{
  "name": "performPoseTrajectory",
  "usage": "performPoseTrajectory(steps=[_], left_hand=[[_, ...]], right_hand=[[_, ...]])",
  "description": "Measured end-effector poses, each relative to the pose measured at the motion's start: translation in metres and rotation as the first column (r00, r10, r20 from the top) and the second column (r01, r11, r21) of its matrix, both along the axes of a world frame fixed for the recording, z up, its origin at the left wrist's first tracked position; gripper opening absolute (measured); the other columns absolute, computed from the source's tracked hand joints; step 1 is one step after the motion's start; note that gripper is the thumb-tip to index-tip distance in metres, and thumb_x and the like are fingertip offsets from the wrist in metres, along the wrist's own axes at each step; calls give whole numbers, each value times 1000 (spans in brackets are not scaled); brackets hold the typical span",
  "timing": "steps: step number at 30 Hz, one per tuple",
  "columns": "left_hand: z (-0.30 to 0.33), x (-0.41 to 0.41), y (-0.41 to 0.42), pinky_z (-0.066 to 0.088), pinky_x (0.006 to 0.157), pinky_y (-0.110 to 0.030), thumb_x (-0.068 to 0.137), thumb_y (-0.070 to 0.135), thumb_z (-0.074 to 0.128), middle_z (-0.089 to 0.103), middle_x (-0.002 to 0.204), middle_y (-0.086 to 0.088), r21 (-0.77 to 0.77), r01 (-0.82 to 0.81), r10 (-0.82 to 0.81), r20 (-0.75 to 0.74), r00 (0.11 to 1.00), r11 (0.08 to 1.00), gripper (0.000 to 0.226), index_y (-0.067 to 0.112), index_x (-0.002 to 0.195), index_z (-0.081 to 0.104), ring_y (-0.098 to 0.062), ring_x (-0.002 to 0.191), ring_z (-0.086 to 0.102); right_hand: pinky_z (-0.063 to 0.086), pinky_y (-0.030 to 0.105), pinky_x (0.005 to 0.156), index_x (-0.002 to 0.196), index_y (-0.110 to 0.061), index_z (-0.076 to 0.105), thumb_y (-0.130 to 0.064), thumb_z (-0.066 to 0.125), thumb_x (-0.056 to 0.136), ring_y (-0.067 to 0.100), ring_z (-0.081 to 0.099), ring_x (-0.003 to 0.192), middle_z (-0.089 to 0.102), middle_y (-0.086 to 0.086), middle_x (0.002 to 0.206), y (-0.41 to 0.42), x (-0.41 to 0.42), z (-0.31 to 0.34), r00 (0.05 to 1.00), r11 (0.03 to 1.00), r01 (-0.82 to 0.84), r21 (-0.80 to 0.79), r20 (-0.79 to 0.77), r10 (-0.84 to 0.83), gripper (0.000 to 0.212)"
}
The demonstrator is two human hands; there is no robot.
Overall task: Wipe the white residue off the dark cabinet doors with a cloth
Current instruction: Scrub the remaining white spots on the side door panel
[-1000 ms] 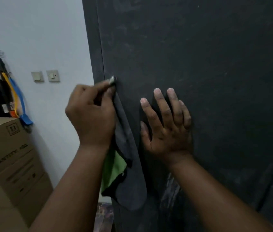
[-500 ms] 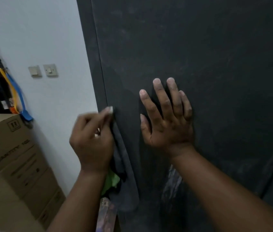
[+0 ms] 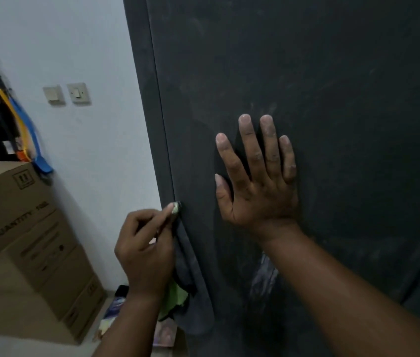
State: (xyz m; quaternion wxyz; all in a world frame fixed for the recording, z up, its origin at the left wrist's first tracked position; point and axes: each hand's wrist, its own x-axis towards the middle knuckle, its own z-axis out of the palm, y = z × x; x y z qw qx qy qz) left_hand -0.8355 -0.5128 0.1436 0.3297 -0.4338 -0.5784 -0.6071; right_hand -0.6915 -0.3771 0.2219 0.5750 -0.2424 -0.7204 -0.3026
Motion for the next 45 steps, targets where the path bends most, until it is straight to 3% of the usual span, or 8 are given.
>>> performPoseTrajectory(steps=[6, 10, 15, 24, 29, 33, 39, 45], left_hand=[[61, -6, 12, 45, 69, -14, 94, 14, 80, 63, 85, -6, 133, 41, -42, 6, 999, 990, 20, 16, 114, 76, -13, 74, 58], [35, -3, 14, 43, 67, -15, 91, 6, 82, 59, 81, -8, 122, -12, 13, -5, 1000, 992, 19, 6, 109, 79, -16, 69, 53], [-30, 15, 0, 43, 68, -10, 77, -12, 84, 60, 80, -6, -50, 24, -22, 56, 998, 998, 33, 3, 106, 78, -10, 70, 52], [54, 1, 18, 41, 66, -15, 93, 10, 80, 57, 80, -4, 123, 62, -64, 6, 998, 990, 19, 13, 112, 77, -9, 72, 53], [-5, 15, 11, 39, 72, -9, 88, 0, 81, 58, 79, -8, 20, 7, -6, -58, 998, 1000, 22, 6, 109, 78, -17, 67, 52], [-35, 20, -3, 37, 72, -7, 90, -2, 74, 58, 77, -7, -63, 28, -29, -7, 1000, 998, 25, 9, 112, 75, -18, 64, 52], [36, 15, 16, 34, 63, -12, 93, 6, 79, 53, 76, -2, 104, 10, -8, -18, 1000, 995, 17, 11, 109, 79, -13, 64, 45], [12, 38, 29, 40, 69, -13, 93, 8, 79, 56, 79, -6, 49, 30, -24, -103, 994, 998, 17, 7, 110, 80, -14, 67, 50]], right_hand=[[16, 52, 126, 157, -24, 41, -45, 51, 99, 35, 20, 157, 29, 12, 166, 1, -3, -6, 1000, 1000, 4, -4, -20, -4, 63], [16, 52, 126, 157, -24, 41, -46, 51, 99, 34, 20, 157, 29, 12, 167, 1, -3, -9, 1000, 1000, -4, -8, -22, 4, 63], [15, 53, 126, 157, -24, 40, -45, 51, 99, 33, 17, 157, 26, 11, 167, 1, -3, -9, 1000, 1000, -15, -15, -18, 14, 63], [16, 51, 126, 156, -22, 43, -45, 50, 102, 36, 22, 155, 31, 13, 165, -4, 1, -6, 1000, 999, -21, -46, 11, 21, 59], [24, 48, 124, 152, -23, 49, -35, 55, 103, 32, 28, 154, 36, 10, 163, -7, 16, -1, 995, 995, -93, -43, 27, 94, 51], [38, 45, 114, 137, -25, 67, -19, 65, 100, 31, 42, 147, 50, 6, 155, 6, 48, 6, 990, 991, -126, 40, 68, 123, 38], [31, 53, 116, 145, -38, 57, -55, 60, 99, 32, 35, 149, 41, 7, 161, 30, 94, 13, 999, 999, 15, 44, 39, -17, 50], [29, 57, 118, 153, -37, 47, -55, 57, 98, 34, 28, 153, 36, 8, 164, 43, 99, 0, 998, 997, 61, 45, 16, -61, 58]])
